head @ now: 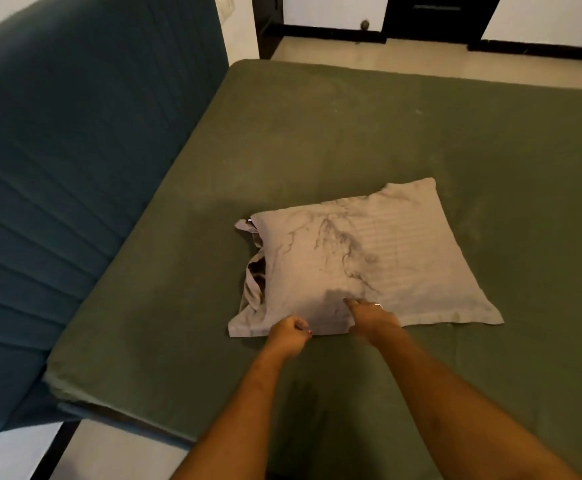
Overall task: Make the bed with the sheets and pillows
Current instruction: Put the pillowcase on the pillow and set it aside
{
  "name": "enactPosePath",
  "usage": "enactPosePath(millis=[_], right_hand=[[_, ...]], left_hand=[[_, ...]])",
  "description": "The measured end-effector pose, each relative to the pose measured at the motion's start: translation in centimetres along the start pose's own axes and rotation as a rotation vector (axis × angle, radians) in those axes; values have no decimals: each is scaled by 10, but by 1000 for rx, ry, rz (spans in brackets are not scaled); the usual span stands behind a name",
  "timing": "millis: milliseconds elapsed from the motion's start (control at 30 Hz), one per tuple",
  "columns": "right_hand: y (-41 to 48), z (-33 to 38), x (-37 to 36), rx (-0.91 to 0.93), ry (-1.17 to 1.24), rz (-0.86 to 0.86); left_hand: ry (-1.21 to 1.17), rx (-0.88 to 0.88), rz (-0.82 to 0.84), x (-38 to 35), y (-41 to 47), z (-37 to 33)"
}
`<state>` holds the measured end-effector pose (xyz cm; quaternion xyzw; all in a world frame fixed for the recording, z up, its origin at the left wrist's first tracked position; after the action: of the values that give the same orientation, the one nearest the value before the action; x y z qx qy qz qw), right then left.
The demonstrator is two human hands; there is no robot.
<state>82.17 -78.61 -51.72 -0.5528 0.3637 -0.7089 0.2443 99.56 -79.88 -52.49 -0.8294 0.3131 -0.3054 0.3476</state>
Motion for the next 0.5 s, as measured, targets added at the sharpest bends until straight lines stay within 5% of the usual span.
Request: enactPosePath(millis=[500], right_hand=[[112, -17, -9, -67, -17, -101]], left_hand=[[-41, 113, 53, -9, 120, 34]])
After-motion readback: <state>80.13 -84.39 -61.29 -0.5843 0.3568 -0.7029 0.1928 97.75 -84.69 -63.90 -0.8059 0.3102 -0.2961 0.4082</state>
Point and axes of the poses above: each hand's wrist, its own y-axis towards the middle knuckle, its own x-axis out of the back of the hand, z = x × y, the point moved 10 cm from there along y, towards the middle knuckle, and after that the axes turned 12 degrees about z, right-handed, at the moved point
